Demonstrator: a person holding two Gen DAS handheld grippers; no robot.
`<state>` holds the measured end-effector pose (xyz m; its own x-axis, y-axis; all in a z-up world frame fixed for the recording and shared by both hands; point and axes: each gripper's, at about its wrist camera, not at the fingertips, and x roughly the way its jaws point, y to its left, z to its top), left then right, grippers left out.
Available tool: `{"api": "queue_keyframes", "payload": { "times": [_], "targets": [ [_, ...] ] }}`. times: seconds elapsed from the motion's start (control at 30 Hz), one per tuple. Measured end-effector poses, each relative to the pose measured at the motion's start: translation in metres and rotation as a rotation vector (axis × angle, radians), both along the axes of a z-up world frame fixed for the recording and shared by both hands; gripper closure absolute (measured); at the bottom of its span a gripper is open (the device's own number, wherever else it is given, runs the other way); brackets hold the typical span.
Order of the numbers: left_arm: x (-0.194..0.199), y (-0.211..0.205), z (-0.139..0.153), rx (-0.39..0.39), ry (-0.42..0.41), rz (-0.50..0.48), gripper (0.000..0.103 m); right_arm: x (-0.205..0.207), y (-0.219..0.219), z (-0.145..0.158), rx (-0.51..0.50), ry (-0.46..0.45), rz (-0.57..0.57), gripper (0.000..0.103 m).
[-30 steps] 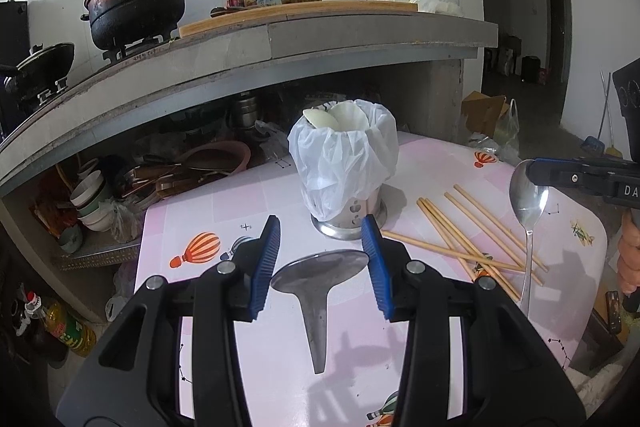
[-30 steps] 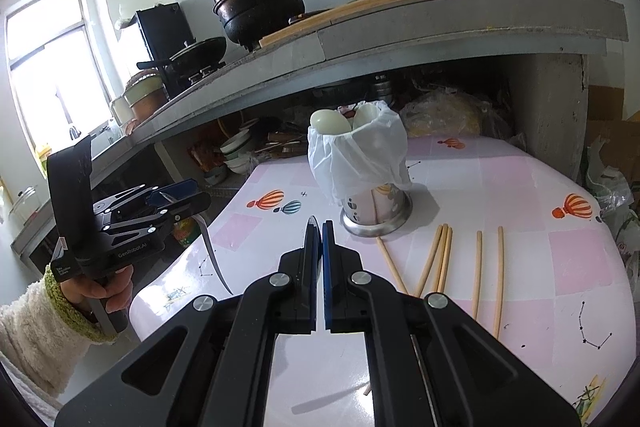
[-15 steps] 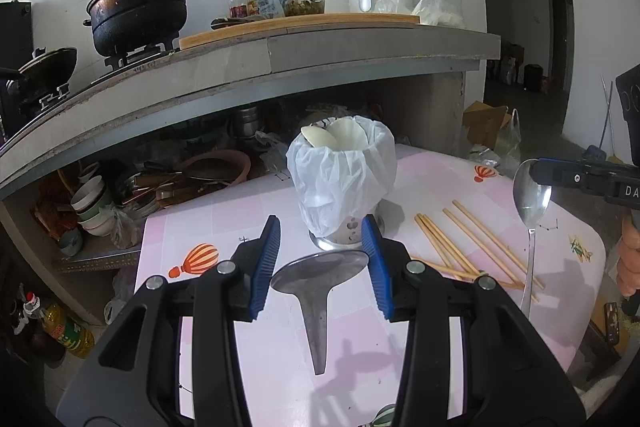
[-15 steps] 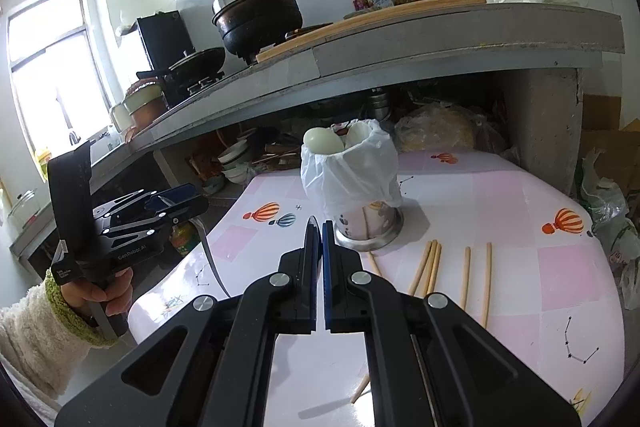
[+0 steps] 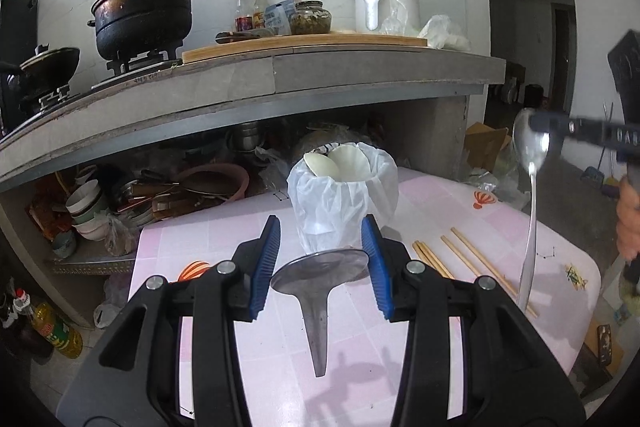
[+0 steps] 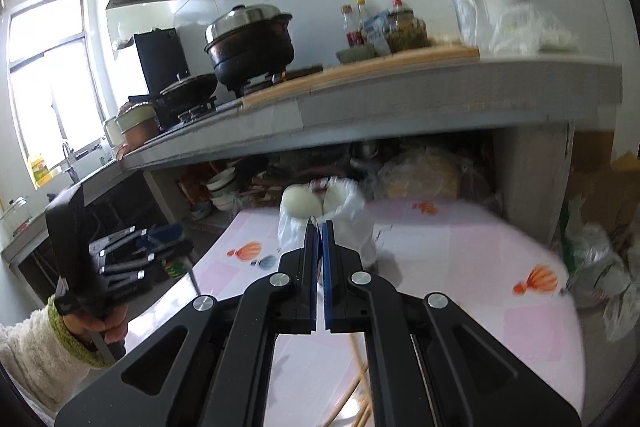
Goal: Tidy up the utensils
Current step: 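Carry the small spoon over the holder and lower it in with the right tool, then open the right tool to drop the spoon in while the left tool holds the large spoon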
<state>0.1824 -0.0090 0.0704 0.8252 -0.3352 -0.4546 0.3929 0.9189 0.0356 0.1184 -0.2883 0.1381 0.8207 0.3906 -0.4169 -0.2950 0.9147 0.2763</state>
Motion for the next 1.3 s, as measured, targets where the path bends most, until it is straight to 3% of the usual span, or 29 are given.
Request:
{"api": "queue_keyframes", "payload": {
  "times": [0.43,0.67,0.8,1.03,1.3],
  "targets": [
    [0.01,0.028,-0.017,-0.044,0.032,0.051,0.063,0.062,0.014,0.086,-0.125,-0.164,-0.012,0.1],
    [0.012,0.048,-0.018,-0.061,0.034,0.087,0.063,0.104,0.03,0.108,-0.163,-0.205,-0.031,0.101],
    [0.011,0.059,-0.02,-0.074,0.036,0.112,0.063,0.137,0.045,0.1,-0.205,-0.183,-0.033,0.101],
    [0.008,0.068,-0.023,-0.075,0.041,0.134,0.063,0.182,0.079,0.055,-0.351,-0.121,-0.011,0.101],
    [0.008,0.074,-0.024,-0.07,0.042,0.147,0.063,0.2,0.105,0.007,-0.438,-0.065,0.05,0.101]
  ]
}}
